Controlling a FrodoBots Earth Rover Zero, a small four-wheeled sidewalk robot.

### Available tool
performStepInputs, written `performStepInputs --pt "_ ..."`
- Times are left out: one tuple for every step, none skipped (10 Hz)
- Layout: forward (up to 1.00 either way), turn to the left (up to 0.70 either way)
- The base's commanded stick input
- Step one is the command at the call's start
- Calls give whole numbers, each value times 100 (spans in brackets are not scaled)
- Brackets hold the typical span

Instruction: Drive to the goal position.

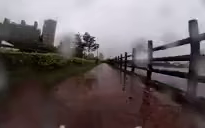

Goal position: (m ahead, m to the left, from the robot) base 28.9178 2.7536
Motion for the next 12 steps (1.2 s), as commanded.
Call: performStepInputs --pt "100 0" --pt "100 0" --pt "100 0" --pt "100 0" --pt "100 0" --pt "100 0" --pt "100 0" --pt "100 0" --pt "100 0" --pt "100 0" --pt "100 0" --pt "100 0"
